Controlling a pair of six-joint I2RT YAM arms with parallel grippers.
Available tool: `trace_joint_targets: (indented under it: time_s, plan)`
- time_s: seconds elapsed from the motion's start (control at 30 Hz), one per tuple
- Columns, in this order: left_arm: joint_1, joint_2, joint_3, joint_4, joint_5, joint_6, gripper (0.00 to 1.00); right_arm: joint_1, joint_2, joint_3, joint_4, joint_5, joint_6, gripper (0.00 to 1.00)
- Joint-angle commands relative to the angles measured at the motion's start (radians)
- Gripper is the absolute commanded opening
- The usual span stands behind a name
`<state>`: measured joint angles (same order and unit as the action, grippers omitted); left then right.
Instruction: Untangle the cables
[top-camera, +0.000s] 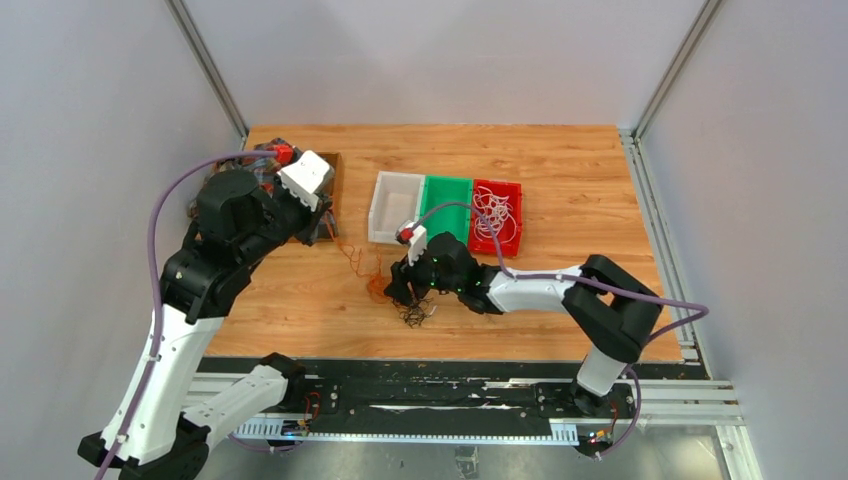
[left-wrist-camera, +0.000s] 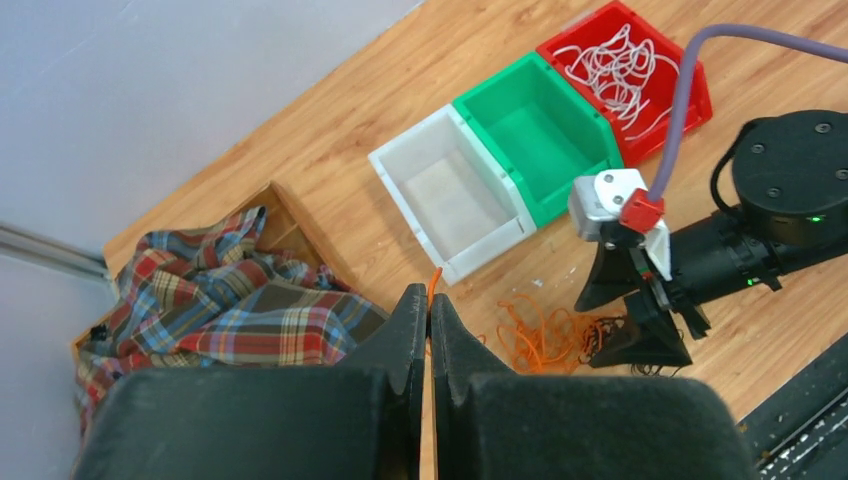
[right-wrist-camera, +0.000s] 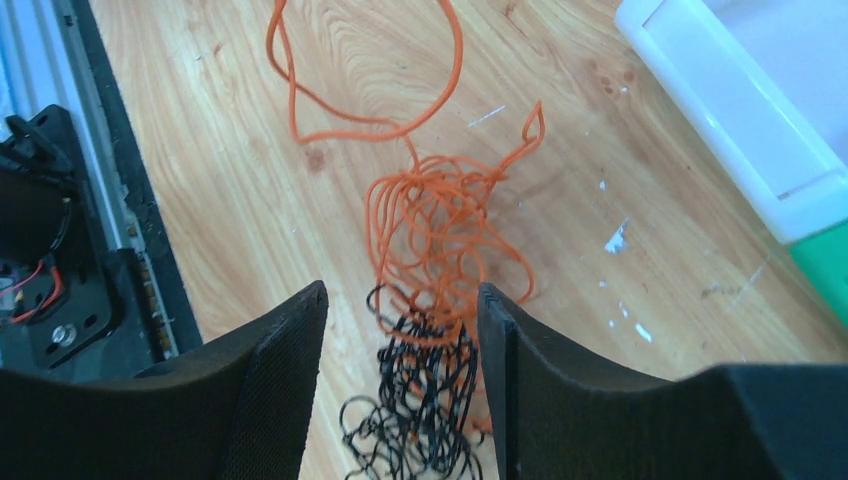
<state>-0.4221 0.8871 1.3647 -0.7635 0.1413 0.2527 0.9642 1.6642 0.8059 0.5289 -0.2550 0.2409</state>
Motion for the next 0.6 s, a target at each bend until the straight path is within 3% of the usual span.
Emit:
trace_joint_targets:
  time_s: [0.0, 0.13, 0.27, 0.3, 0.57]
  plan:
    - [-0.001, -0.028, -0.007, -0.023, -0.056, 0.045, 0.00, 0.013, 0.093, 0.107, -0.074, -0.022, -0.055, 0.54]
    - [0.000, -0.046, -0.009, -0.064, -0.099, 0.081, 0.00, 0.012, 0.161, 0.157, -0.116, -0.032, -0.075, 0.39]
    - [0.001, -0.075, -0.002, -0.104, -0.143, 0.141, 0.00, -0.001, 0.155, 0.143, -0.149, 0.006, -0.060, 0.05]
    - [0.000, -0.081, 0.003, -0.113, -0.157, 0.156, 0.00, -0.005, 0.136, 0.126, -0.140, 0.012, -0.050, 0.01]
    - [0.002, -0.124, 0.026, -0.137, -0.266, 0.248, 0.00, -0.048, -0.109, -0.043, -0.102, 0.083, 0.029, 0.01]
